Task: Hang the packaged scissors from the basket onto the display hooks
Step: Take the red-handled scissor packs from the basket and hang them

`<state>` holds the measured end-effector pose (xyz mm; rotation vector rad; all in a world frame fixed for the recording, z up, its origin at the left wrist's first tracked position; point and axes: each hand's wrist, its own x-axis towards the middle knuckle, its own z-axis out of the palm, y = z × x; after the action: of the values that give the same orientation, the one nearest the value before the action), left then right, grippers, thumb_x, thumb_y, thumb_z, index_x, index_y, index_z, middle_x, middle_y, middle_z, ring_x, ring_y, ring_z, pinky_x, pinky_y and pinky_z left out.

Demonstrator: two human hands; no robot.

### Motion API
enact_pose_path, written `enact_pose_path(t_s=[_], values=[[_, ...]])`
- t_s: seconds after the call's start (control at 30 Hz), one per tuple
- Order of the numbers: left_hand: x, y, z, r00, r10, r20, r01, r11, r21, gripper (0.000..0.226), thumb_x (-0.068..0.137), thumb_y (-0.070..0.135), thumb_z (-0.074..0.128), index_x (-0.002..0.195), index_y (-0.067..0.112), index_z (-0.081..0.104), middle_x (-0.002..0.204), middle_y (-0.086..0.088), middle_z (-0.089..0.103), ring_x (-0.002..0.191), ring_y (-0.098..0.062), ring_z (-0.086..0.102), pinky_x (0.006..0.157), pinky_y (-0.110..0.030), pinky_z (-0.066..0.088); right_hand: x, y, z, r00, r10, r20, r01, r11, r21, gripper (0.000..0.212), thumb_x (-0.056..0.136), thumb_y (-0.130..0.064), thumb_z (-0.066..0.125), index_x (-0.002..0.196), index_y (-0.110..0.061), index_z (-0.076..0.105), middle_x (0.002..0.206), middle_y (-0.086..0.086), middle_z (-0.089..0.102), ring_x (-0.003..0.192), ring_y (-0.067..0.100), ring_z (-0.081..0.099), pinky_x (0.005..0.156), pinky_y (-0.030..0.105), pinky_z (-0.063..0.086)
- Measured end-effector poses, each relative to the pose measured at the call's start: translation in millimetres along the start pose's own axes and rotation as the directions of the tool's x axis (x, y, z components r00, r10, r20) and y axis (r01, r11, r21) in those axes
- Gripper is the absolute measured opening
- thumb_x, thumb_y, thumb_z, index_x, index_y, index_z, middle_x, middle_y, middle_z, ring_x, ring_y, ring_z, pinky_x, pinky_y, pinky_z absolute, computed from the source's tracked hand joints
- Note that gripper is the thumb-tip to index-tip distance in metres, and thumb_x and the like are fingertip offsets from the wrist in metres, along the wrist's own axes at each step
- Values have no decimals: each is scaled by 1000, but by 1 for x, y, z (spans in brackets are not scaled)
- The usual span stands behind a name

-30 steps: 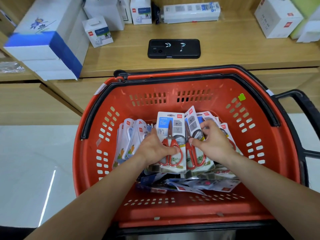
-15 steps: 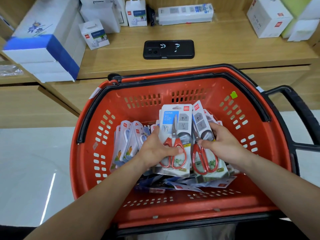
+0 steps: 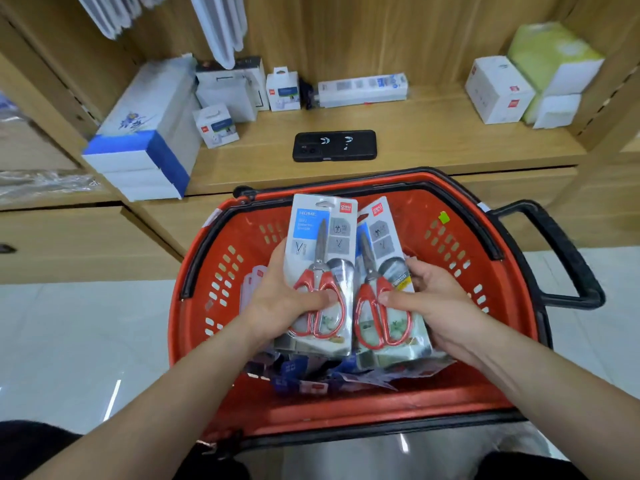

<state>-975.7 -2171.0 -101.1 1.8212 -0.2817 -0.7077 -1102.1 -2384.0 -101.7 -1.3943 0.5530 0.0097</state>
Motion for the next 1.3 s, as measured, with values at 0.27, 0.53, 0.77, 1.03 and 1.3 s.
enact_pose_path(t_s=[0.27, 0.53, 0.77, 1.03, 1.3], values=[[-28, 75, -30, 978, 195, -67, -191, 980, 58, 97, 71, 9, 94, 145, 37, 39, 124, 4, 70, 104, -14, 75, 86, -39, 64, -27, -42, 5, 989, -134, -65, 132, 991, -27, 21, 100, -22, 65, 116, -35, 68, 111, -13, 77, 102, 1, 71, 89, 29, 51], [-47, 122, -51, 910, 392, -138, -397, 918, -11, 86, 76, -3, 87, 139, 31, 39, 119, 9, 67, 98, -2, 74, 69, -18, 60, -40, -83, 21, 966, -257, -38, 258, 966, 16, 42, 87, -10, 75, 126, -24, 67, 116, 7, 77, 108, 29, 74, 100, 52, 55], [-39, 136, -81, 878, 446, -175, -458, 888, -32, 92, 73, 11, 92, 144, 38, 39, 126, 12, 68, 109, -7, 72, 87, -30, 63, -34, -100, 29, 953, -295, -70, 300, 951, 71, 67, 50, -29, 100, 111, -14, 76, 111, 21, 76, 97, 35, 76, 82, 45, 62], [-32, 150, -104, 827, 463, -318, -515, 851, -103, 84, 73, 10, 92, 120, 59, 42, 120, 15, 69, 103, -4, 73, 77, -26, 64, 7, -201, 42, 816, -514, -264, 532, 847, -4, 30, 87, -4, 73, 112, -19, 66, 94, -1, 78, 78, 13, 74, 71, 30, 58], [-28, 166, -110, 795, 488, -360, -569, 805, -165, 84, 74, 8, 90, 116, 62, 41, 111, 29, 68, 103, 4, 70, 65, -11, 57, 36, -295, 52, 695, -636, -335, 654, 753, -72, 38, 94, -9, 70, 128, -22, 61, 114, 1, 77, 106, 22, 75, 98, 52, 57]])
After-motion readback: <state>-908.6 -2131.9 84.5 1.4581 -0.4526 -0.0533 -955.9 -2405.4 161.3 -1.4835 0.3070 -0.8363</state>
